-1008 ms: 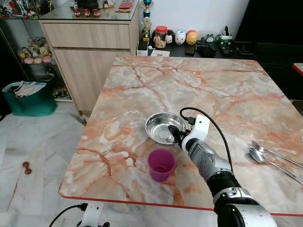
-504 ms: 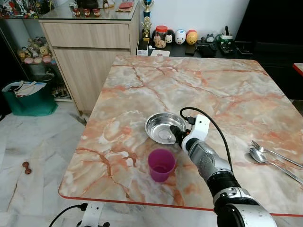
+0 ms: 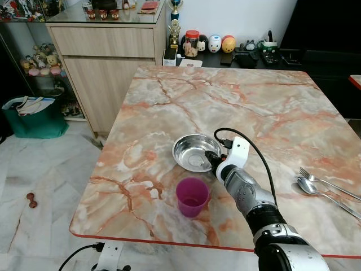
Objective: Setting the table
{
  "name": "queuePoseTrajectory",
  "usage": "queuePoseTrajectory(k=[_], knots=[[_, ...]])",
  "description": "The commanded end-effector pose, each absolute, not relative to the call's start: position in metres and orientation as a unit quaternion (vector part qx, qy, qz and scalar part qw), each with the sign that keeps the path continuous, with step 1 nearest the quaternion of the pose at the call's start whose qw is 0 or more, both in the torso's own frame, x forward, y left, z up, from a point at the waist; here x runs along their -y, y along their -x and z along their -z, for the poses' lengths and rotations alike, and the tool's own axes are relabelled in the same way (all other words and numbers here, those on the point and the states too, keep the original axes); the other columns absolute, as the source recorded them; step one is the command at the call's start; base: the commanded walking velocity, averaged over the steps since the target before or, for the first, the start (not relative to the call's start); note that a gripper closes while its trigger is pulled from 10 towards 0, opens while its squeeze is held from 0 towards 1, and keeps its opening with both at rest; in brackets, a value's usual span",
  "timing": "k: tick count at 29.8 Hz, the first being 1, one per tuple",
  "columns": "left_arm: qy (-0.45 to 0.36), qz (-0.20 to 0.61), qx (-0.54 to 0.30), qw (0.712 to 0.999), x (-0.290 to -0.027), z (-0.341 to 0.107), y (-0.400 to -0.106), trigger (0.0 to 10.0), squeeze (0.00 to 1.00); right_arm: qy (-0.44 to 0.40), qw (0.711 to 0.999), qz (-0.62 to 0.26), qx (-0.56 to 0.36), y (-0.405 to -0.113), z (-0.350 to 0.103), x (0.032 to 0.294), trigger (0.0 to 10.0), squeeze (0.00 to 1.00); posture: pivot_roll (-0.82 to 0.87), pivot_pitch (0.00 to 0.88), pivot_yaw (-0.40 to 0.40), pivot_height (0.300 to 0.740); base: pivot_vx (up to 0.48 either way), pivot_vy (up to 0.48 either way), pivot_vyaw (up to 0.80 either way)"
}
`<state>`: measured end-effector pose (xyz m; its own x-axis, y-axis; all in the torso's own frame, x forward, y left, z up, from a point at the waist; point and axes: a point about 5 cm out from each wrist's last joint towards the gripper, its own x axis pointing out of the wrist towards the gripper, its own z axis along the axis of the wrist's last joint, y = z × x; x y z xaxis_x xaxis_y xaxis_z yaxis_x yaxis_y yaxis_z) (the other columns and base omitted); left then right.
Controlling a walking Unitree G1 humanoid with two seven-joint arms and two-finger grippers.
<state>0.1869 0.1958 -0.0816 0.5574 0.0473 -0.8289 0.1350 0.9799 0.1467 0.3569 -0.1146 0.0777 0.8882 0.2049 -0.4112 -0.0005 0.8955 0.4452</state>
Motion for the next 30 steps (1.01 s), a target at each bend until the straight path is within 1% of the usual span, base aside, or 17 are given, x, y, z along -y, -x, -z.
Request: queuePoseTrajectory(k=[1,5,11,12,13,16,17,19,25,30], knots=[[-0.103,0.031,-0.478,0.872,-0.197,0.084,-0.183,10.0,0.00,-0.220,0.950,-0.052,-0.214,-0.362,-0.087,0.114,0.0,0.00,0.05,0.000,-0.030,0.731,0.000,0.000,0.00],[-0.103,0.031,-0.478,0.872,-0.197,0.083,-0.183,10.0,0.00,-0.222,0.952,-0.048,-0.206,-0.363,-0.088,0.115,0.0,0.00,0.05,0.000,-0.028,0.731,0.000,0.000,0.00],[-0.103,0.029,-0.476,0.873,-0.196,0.083,-0.185,10.0,0.00,-0.235,0.957,-0.037,-0.168,-0.367,-0.097,0.119,0.0,0.00,0.07,0.000,-0.038,0.731,0.000,0.000,0.00],[-0.102,0.026,-0.475,0.873,-0.196,0.082,-0.186,10.0,0.00,-0.238,0.960,-0.038,-0.143,-0.369,-0.103,0.119,0.6,0.00,0.06,0.000,-0.036,0.731,0.000,0.000,0.00],[-0.102,0.025,-0.475,0.874,-0.196,0.082,-0.186,10.0,0.00,-0.240,0.965,-0.029,-0.106,-0.371,-0.112,0.121,10.0,0.00,0.06,0.000,-0.035,0.731,0.000,0.000,0.00],[-0.104,0.026,-0.475,0.874,-0.196,0.082,-0.187,10.0,0.00,-0.248,0.967,-0.012,-0.060,-0.373,-0.124,0.128,10.0,0.00,0.05,0.000,-0.033,0.731,0.000,0.000,0.00],[-0.105,0.027,-0.474,0.874,-0.197,0.081,-0.188,10.0,0.00,-0.246,0.969,0.002,-0.020,-0.374,-0.134,0.134,10.0,0.00,0.05,0.000,-0.032,0.731,0.000,0.000,0.00],[-0.105,0.024,-0.473,0.874,-0.197,0.081,-0.189,10.0,0.00,-0.266,0.964,0.007,0.016,-0.373,-0.140,0.137,10.0,0.00,0.05,0.000,-0.029,0.731,0.000,0.000,0.00],[-0.107,0.021,-0.476,0.873,-0.199,0.081,-0.188,10.0,0.00,-0.283,0.958,0.002,0.053,-0.367,-0.144,0.137,10.0,0.00,0.06,0.000,-0.026,0.731,0.000,0.000,0.00],[-0.106,0.013,-0.476,0.873,-0.201,0.081,-0.187,10.0,0.00,-0.300,0.950,-0.008,0.088,-0.362,-0.148,0.128,10.0,0.00,0.07,0.000,-0.023,0.731,0.000,0.000,0.00]])
